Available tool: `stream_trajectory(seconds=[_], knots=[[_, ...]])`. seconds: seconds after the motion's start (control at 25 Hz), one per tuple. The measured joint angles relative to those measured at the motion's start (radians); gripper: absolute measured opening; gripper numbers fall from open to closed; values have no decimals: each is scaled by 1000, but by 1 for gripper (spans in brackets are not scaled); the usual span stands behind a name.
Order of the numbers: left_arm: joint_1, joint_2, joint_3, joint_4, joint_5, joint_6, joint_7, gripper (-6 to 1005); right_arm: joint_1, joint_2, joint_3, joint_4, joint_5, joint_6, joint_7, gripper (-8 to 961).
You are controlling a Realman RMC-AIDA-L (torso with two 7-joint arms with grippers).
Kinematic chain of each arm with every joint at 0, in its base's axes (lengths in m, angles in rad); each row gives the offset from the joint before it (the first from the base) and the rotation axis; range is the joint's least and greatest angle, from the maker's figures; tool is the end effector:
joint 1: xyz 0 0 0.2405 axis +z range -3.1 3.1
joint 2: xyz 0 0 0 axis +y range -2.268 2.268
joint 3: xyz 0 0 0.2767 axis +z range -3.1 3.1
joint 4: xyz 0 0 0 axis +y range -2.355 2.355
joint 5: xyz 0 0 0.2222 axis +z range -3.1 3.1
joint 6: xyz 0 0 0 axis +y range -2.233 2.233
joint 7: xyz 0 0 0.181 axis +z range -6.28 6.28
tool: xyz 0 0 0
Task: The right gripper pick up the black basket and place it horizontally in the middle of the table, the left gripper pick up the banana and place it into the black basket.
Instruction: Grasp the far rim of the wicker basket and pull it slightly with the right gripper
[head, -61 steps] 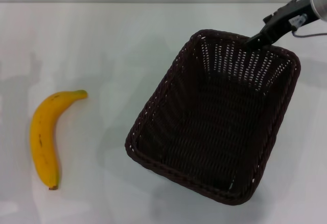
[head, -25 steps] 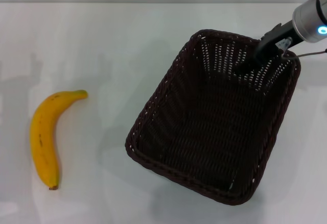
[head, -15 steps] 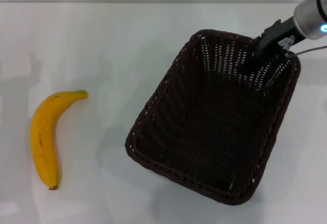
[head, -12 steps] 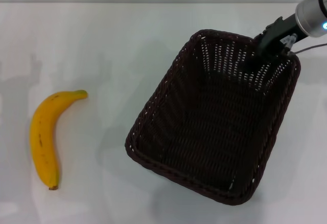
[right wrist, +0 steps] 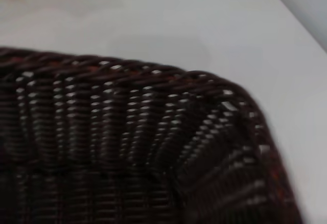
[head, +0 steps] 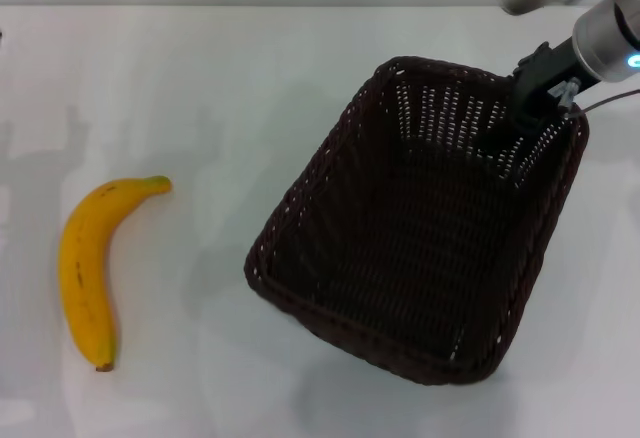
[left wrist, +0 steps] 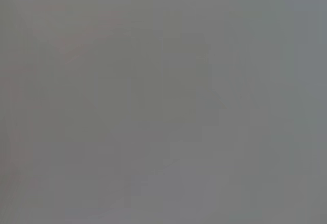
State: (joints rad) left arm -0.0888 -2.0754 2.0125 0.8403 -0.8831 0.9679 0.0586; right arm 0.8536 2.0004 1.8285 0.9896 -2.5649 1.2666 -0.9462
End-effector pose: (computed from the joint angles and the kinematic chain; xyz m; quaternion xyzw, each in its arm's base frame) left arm -0.3273 0.3555 0.0130 -0.5333 -0.3247 -0.3906 0.6765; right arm 0.1854 0.4721 -0.0360 -0.9495 0.1499 -0.1679 0.2186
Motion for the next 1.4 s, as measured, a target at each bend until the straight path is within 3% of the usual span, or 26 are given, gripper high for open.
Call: stream_trajectory(seconds=[0.4,0.88,1.16,1.4], knots=[[-2,0,0,-3,3,4,0,884,10,7,-12,-12,-6,1,33,847],[-2,0,0,-3,4,2,0,884,10,7,-12,-2,-29,-27,58,737],[-2,0,-3,-3,4,1,0,884,10,8,-15,2,-34,-30,54,456],[-8,0,-5,-3,4,1,0,884,4,8,-15,12,-35,-32,64,406]])
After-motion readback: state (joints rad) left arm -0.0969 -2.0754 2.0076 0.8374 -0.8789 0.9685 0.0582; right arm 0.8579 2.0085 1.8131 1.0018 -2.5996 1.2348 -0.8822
